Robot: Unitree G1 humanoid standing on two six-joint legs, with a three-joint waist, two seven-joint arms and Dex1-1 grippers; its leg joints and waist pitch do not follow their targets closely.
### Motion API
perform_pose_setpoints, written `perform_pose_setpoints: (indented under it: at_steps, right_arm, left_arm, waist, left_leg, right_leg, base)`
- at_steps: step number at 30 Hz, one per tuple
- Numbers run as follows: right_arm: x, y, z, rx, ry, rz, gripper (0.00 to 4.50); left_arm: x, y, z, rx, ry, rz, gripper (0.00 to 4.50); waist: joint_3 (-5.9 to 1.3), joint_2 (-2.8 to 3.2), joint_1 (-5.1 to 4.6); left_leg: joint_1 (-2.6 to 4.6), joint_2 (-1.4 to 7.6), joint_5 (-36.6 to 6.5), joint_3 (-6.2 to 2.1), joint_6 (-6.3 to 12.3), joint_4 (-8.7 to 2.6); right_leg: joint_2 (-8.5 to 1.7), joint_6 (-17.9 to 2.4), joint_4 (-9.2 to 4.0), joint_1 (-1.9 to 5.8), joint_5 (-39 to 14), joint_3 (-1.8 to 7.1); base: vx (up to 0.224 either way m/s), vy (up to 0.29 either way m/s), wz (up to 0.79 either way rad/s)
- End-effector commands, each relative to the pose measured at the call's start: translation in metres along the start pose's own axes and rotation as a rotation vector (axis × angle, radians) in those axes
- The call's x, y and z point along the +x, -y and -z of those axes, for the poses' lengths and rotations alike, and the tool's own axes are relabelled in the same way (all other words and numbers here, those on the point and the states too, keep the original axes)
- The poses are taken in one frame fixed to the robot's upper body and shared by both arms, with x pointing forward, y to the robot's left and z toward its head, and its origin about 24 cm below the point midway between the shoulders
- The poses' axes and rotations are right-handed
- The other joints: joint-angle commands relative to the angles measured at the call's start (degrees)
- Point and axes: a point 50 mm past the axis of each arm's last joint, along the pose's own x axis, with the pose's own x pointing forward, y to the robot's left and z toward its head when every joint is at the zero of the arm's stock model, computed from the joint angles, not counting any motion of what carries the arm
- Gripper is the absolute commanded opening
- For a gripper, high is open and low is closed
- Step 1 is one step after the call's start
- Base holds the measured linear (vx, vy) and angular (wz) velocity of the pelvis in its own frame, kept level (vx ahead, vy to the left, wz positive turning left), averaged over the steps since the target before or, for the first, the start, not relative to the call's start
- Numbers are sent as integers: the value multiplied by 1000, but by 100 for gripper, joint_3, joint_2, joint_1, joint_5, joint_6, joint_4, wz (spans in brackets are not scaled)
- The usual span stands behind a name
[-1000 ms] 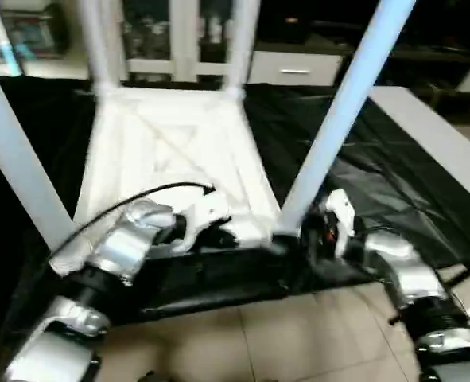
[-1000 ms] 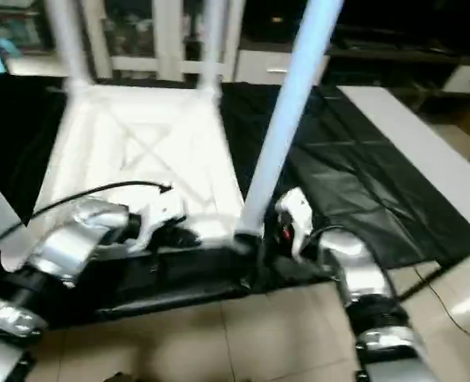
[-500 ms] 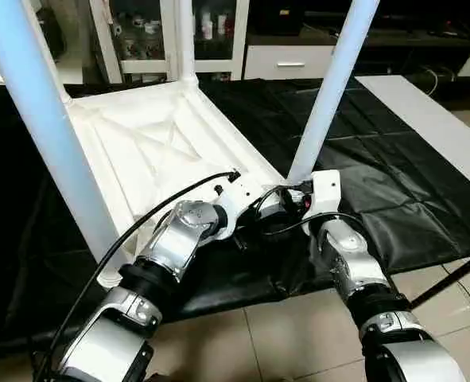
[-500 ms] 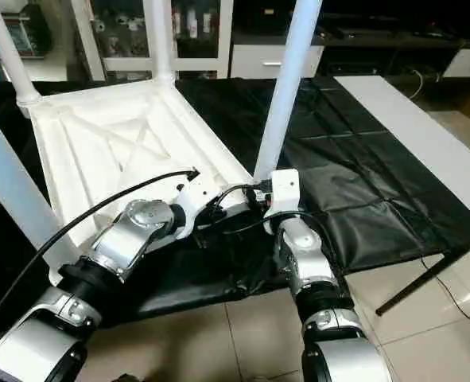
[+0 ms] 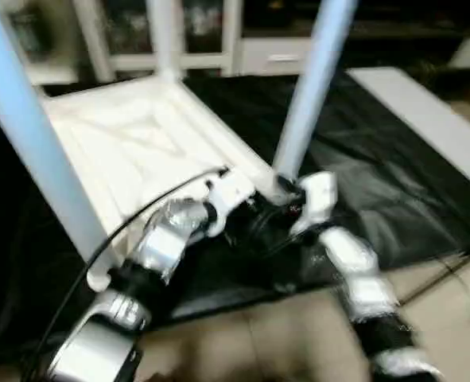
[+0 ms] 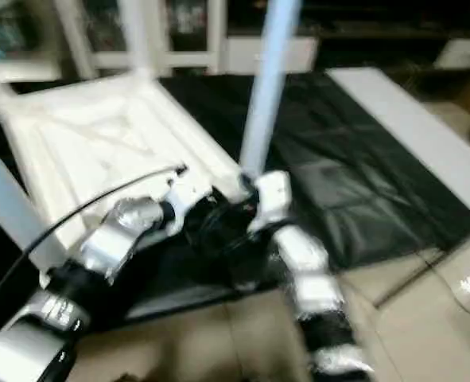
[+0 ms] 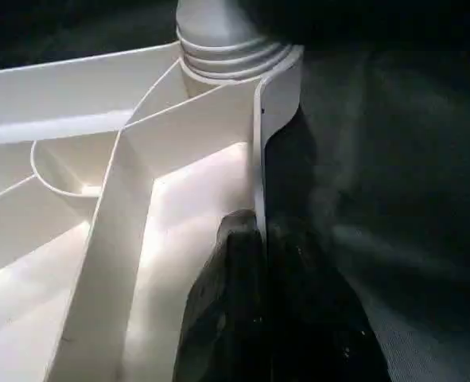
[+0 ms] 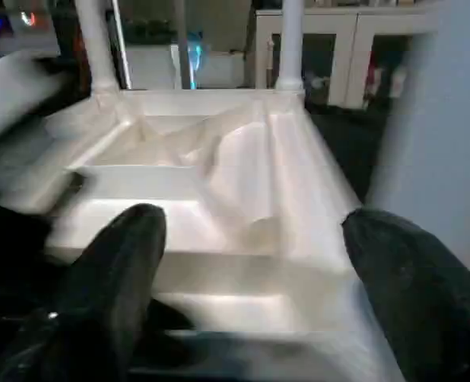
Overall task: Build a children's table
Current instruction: Rotate leg to tighten
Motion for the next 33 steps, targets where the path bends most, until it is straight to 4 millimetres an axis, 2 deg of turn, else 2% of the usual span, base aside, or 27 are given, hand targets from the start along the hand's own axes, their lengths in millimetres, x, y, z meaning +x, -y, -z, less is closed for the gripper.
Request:
perform_pose_setpoints:
  at_steps: [1,2,3,4,5,7,8,10,11,13,14,15,16,17,19,20,21,22,25,27,30,33]
  right_arm:
    - [-25,19,-5,-13,-48,-44,430]
    - [-35,21,-5,-30,-105,-131,430]
    - [-42,21,-5,-41,-144,-188,442]
    - [-52,21,-4,-59,-202,-266,442]
    - [-53,20,-4,-62,-211,-277,447]
    - [-74,20,-3,-87,-340,-425,447]
    - [-81,22,-4,-88,-384,-463,447]
    - [-85,24,-5,-92,-407,-480,447]
    - [-87,25,-6,-96,-416,-485,447]
    - [-88,30,-10,-111,-422,-464,447]
    - [-85,36,-14,-125,-419,-441,447]
    - [-85,37,-15,-128,-417,-436,447]
    - [-84,38,-16,-131,-415,-431,447]
    - [-79,40,-17,-135,-403,-425,447]
    - [-66,40,-17,-134,-372,-424,447]
    - [-66,40,-17,-134,-371,-424,447]
    - [-57,38,-16,-120,-353,-446,447]
    - [-55,38,-16,-110,-349,-458,447]
    - [-50,34,-14,-74,-347,-515,447]
    - [-51,30,-10,-42,-391,-610,447]
    - [-53,30,-6,-47,-424,-648,447]
    - [-53,34,-2,-58,-456,-677,408]
  left_arm:
    - [-7,12,7,25,45,133,0]
    - [-12,15,11,42,46,204,0]
    - [-16,18,12,50,46,249,0]
    - [-20,18,16,55,27,275,0]
    - [-20,18,17,56,24,279,0]
    - [-29,17,23,63,-13,327,0]
    - [-32,16,25,61,-24,344,0]
    - [-34,15,26,62,-28,363,0]
    - [-36,15,27,63,-29,375,0]
    - [-39,16,27,65,-29,419,0]
    - [-41,17,25,73,-20,458,0]
    - [-41,17,24,74,-18,464,0]
    - [-42,18,24,76,-16,470,0]
    - [-42,19,21,80,-5,490,0]
    - [-42,23,16,89,20,534,0]
    - [-42,23,15,89,20,536,0]
    - [-41,27,14,94,19,563,0]
    - [-41,28,14,98,16,571,0]
    - [-40,31,14,109,6,596,0]
    - [-39,33,14,114,1,618,0]
    - [-38,34,14,115,0,622,0]
    - [-37,35,13,119,-4,630,0]
  waist:
    - [-396,-60,47]
    - [-379,-82,60]
    - [-356,-72,90]
    - [-341,-50,93]
    - [-335,-57,120]
    - [-318,-41,135]
    - [-309,-27,131]
    - [-321,-65,103]
    - [-327,-69,92]
    - [-341,-168,62]
    - [-346,-185,64]
    - [-344,-165,71]
    - [-359,-171,70]
    - [-357,-196,72]
    - [-377,-176,78]
    - [-382,-160,117]
    - [-382,-155,129]
    - [-381,-146,121]
    - [-405,-151,181]
    - [-396,-158,195]
    - [-383,-152,203]
    - [-384,-167,193]
  left_leg:
    - [69,23,-886,11,544,-350]
    - [66,29,-933,17,563,-352]
    - [78,40,-1091,28,542,-366]
    - [100,46,-1335,26,445,-389]
    - [125,56,-1528,19,324,-397]
    - [162,65,-1734,19,223,-413]
    - [163,63,-1806,25,182,-417]
    - [103,42,-1806,4,160,-423]
    - [97,42,-1806,0,152,-420]
    - [74,41,-1633,-5,186,-404]
    - [74,45,-1535,-5,193,-401]
    - [86,46,-1508,-5,188,-398]
    - [94,50,-1395,-1,198,-388]
    - [97,50,-1348,10,216,-382]
    - [106,47,-1224,19,224,-370]
    - [156,60,-1151,40,235,-353]
    - [175,65,-1120,51,252,-345]
    - [155,51,-1098,51,273,-346]
    - [133,41,-868,52,336,-333]
    - [126,38,-929,50,338,-337]
    - [127,51,-1159,39,242,-350]
    - [127,53,-1276,28,159,-358]
  right_leg:
    - [-146,-1242,-337,340,-574,141]
    - [-133,-1223,-348,338,-616,140]
    - [-149,-1165,-369,304,-840,149]
    - [-164,-1101,-411,274,-1225,151]
    - [-171,-1017,-444,266,-1532,153]
    - [-155,-961,-474,238,-1773,168]
    - [-161,-953,-489,220,-1855,180]
    - [-166,-878,-483,257,-1943,169]
    - [-173,-862,-484,256,-1956,168]
    - [-187,-811,-469,261,-1966,162]
    - [-189,-815,-460,260,-1914,162]
    - [-192,-835,-449,248,-1884,162]
    - [-187,-899,-421,250,-1698,161]
    - [-178,-928,-418,245,-1604,160]
    - [-182,-1078,-375,241,-1345,154]
    - [-168,-1152,-362,217,-1097,159]
    - [-166,-1208,-344,202,-954,162]
    - [-154,-1264,-327,214,-851,159]
    - [-150,-1387,-269,281,-398,146]
    - [-155,-1371,-281,298,-506,146]
    - [-179,-1323,-320,296,-844,146]
    - [-192,-1264,-336,294,-1094,145]
  base:
    - [0,0,0]
    - [0,0,0]
    - [0,0,0]
    - [0,0,0]
    - [0,0,0]
    - [0,0,0]
    - [0,0,0]
    - [0,0,0]
    - [0,0,0]
    - [0,0,0]
    - [0,0,0]
    - [0,0,0]
    - [0,0,0]
    - [0,0,0]
    - [0,0,0]
    - [0,0,0]
    - [0,0,0]
    - [0,0,0]
    - [0,0,0]
    - [0,0,0]
    - [0,0,0]
    - [0,0,0]
